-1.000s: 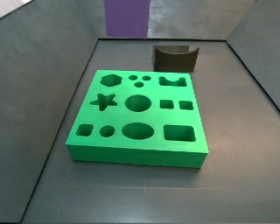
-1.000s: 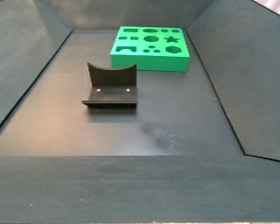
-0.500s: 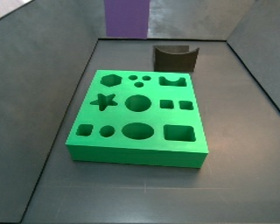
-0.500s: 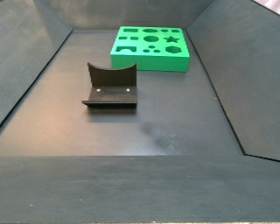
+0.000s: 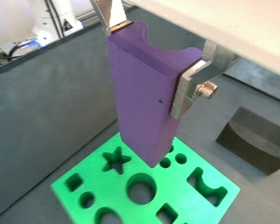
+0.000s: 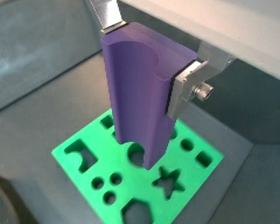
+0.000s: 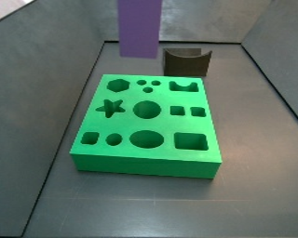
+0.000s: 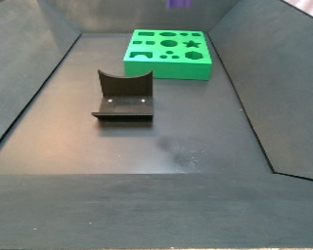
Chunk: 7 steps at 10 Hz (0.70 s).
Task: Pick up the arch object. Move up. Move to above the board. Insert the arch object.
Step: Insert the arch object.
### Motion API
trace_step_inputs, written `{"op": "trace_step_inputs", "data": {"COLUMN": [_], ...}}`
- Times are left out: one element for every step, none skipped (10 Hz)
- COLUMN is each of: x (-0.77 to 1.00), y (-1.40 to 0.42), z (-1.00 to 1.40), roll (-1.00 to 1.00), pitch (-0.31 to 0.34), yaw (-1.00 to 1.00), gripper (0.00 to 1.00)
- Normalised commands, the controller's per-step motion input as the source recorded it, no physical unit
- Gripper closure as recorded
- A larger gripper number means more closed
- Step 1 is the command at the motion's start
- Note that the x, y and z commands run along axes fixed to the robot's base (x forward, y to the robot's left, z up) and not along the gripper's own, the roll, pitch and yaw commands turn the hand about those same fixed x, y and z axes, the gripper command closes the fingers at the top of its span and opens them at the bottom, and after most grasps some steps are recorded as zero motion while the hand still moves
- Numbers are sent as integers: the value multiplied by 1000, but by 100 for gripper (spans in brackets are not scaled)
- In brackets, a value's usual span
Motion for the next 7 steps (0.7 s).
{"op": "trace_step_inputs", "data": {"x": [1000,1000,1000,1000,1000,1000,220], "y": [551,440,386,326,269,77,0], "z": [-603,-440,-303,-189,-80,-31,-3], "roll": [89,176,200,179,134,84,26], "pitch": [169,141,117,80,76,53,0], "yaw": [0,-26,-6,0,0,-120,-37], "gripper": [100,100,100,100,100,100,100]}}
